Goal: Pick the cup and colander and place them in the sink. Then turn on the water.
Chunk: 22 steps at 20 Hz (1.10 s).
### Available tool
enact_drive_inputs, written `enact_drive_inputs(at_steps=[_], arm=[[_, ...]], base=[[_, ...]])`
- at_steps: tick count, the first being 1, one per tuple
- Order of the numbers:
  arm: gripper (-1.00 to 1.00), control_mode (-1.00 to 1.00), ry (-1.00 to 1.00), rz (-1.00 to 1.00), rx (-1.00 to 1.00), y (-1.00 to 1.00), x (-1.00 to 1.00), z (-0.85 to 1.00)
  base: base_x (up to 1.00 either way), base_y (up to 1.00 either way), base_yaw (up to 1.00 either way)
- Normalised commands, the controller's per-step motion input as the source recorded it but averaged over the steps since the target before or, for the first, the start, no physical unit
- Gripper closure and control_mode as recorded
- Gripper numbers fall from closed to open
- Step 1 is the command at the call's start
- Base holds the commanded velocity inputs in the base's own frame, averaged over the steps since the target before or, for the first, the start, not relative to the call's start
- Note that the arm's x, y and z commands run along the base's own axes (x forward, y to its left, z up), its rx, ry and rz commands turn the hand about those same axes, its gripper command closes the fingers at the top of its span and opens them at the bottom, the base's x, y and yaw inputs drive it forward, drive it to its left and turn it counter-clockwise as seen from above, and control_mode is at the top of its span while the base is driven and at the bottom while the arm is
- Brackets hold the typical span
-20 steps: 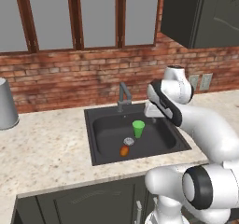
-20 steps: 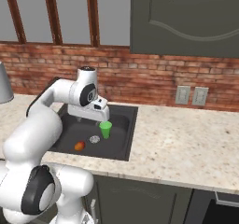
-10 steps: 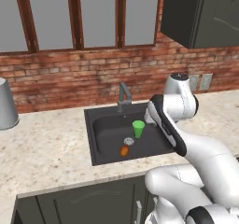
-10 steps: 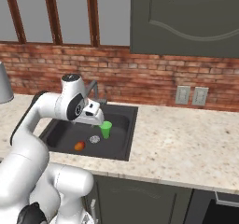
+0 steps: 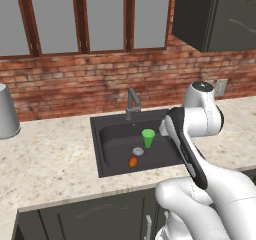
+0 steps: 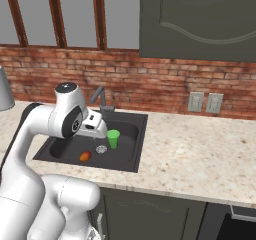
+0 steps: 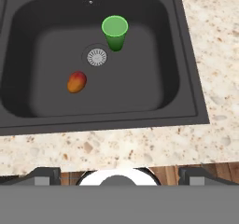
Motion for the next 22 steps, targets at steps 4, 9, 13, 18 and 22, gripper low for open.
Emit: enact_drive_inputs(at_steps=[4, 9, 13, 18, 22], arm=[[-1.00, -1.00, 0.00, 0.00, 0.00, 0.00, -0.26, 0.44], [-1.00, -1.00, 0.00, 0.00, 0.00, 0.00, -0.37, 0.44], [-1.00, -1.00, 0.00, 0.00, 0.00, 0.00, -0.32, 0.41], [-1.00, -1.00, 0.00, 0.00, 0.00, 0.00, -0.16, 0.31], [-1.00, 1.00, 0.00, 0.00, 0.00, 0.00, -0.19, 0.07]], base=[[0.00, 0.00, 0.00], [0.00, 0.00, 0.00], [0.00, 0.00, 0.00], [0.00, 0.00, 0.00], [-0.08, 0.00, 0.00]])
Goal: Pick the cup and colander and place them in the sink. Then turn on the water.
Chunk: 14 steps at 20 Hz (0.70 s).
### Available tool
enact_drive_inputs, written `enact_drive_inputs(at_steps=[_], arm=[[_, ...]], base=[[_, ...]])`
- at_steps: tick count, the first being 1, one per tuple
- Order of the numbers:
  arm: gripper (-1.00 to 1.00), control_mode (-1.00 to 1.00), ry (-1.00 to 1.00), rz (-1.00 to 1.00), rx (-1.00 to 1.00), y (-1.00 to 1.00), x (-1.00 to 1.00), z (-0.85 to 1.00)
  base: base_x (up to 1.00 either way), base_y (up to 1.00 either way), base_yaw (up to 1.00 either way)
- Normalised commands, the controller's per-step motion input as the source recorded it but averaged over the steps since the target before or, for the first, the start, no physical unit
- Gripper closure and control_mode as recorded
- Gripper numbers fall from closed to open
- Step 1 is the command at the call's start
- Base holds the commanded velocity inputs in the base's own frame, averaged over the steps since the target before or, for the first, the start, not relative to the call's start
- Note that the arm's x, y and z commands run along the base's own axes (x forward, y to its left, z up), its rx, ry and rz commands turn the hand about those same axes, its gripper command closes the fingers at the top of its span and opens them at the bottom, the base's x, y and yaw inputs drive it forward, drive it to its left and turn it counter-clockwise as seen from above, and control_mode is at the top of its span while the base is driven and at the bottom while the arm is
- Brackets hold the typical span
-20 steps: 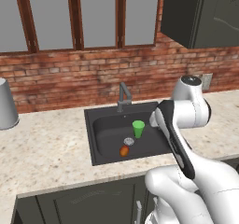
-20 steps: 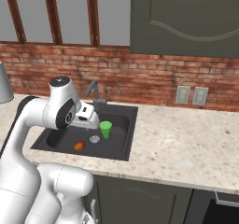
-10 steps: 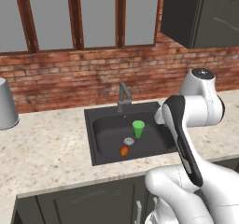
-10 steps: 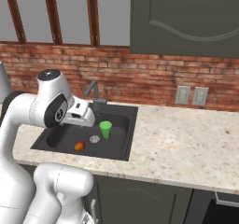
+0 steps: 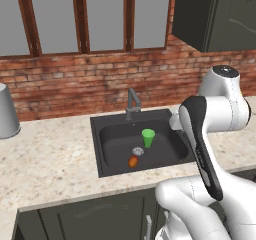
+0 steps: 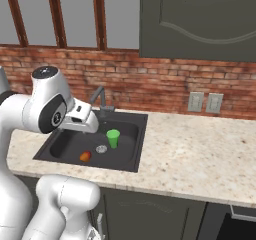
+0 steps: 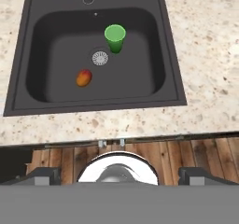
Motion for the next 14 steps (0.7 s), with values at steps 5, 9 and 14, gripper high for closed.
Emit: enact_drive_inputs(at_steps=[5, 9, 14], arm=[[-1.00, 1.00, 0.00, 0.00, 0.00, 0.00, 0.00, 0.00], [-1.00, 1.00, 0.00, 0.00, 0.00, 0.00, 0.00, 0.00], [-1.00, 1.00, 0.00, 0.00, 0.00, 0.00, 0.00, 0.00]], base=[[-0.58, -0.01, -0.06], [-0.70, -0.16, -0.16], [-0.31, -0.27, -0.38]])
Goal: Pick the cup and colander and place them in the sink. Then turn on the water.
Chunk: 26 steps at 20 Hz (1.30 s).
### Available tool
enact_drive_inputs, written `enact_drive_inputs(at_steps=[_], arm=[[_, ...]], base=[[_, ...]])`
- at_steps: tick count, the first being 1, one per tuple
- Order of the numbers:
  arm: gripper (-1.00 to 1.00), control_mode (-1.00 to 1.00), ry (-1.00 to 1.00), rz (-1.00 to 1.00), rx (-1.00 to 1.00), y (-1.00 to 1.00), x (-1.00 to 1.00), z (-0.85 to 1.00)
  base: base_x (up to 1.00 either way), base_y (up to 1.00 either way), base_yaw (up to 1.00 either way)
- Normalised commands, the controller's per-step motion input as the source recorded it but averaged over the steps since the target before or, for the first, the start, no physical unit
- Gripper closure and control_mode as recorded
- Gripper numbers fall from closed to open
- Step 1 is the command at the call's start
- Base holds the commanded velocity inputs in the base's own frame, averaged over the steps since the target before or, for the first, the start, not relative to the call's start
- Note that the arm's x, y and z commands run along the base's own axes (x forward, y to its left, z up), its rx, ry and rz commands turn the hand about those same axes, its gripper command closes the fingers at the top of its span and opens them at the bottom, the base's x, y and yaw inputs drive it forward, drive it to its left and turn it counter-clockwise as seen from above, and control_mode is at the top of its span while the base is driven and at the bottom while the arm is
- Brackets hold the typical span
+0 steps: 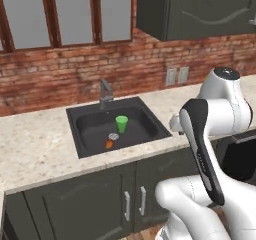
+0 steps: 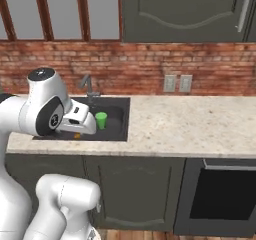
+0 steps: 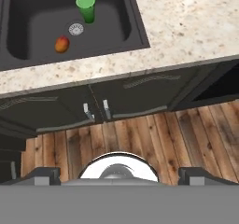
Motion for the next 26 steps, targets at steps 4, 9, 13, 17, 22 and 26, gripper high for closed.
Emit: enact_drive_inputs(at_steps=[4, 9, 13, 17, 22, 26], arm=[[-1.00, 1.00, 0.00, 0.00, 0.00, 0.00, 0.00, 0.00], [-1.00, 1.00, 0.00, 0.00, 0.00, 0.00, 0.00, 0.00], [-1.00, 1.00, 0.00, 0.00, 0.00, 0.00, 0.00, 0.00], [-1.00, 1.00, 0.00, 0.00, 0.00, 0.00, 0.00, 0.00], [-1.00, 1.00, 0.00, 0.00, 0.00, 0.00, 0.00, 0.00], [-1.00, 1.00, 0.00, 0.00, 0.00, 0.00, 0.00, 0.00]], base=[[-0.12, -0.32, -0.56], [-0.02, -0.31, -0.59], [-0.05, -0.42, -0.57], [-0.09, -0.52, -0.54], [-0.13, -0.51, -0.53], [-0.13, -0.48, -0.52]])
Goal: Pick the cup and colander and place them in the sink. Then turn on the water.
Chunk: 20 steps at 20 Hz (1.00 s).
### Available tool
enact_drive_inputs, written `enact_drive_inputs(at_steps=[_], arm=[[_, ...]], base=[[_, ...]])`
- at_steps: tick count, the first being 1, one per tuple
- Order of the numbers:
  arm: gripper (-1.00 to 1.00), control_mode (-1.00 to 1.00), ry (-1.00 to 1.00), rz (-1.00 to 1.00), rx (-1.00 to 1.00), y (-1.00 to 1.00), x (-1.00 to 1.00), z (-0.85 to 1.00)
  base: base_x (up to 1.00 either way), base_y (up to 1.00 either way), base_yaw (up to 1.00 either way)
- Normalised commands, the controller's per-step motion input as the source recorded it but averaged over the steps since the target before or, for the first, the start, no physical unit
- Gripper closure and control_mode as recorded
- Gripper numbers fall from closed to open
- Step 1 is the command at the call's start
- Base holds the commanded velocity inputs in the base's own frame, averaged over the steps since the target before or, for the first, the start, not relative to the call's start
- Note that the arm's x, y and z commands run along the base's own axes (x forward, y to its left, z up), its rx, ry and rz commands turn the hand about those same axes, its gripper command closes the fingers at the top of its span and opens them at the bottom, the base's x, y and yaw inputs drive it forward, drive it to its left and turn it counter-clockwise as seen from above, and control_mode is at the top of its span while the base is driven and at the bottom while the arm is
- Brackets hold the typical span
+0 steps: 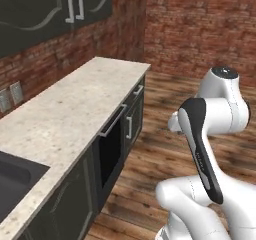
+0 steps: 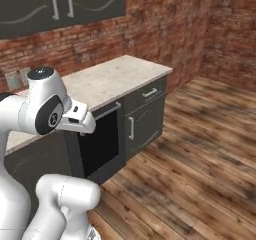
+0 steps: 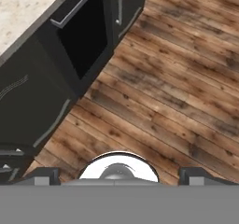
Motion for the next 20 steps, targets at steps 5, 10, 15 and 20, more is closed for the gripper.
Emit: enact_drive_inputs(at_steps=[5, 10, 15, 20], arm=[[-1.00, 1.00, 0.00, 0.00, 0.00, 0.00, 0.00, 0.00], [-1.00, 1.00, 0.00, 0.00, 0.00, 0.00, 0.00, 0.00], [-1.00, 1.00, 0.00, 0.00, 0.00, 0.00, 0.00, 0.00], [-1.00, 1.00, 0.00, 0.00, 0.00, 0.00, 0.00, 0.00]], base=[[-0.08, -0.44, -0.52], [-0.03, -0.44, -0.51], [-0.02, -0.44, -0.49], [0.00, -0.43, -0.46]])
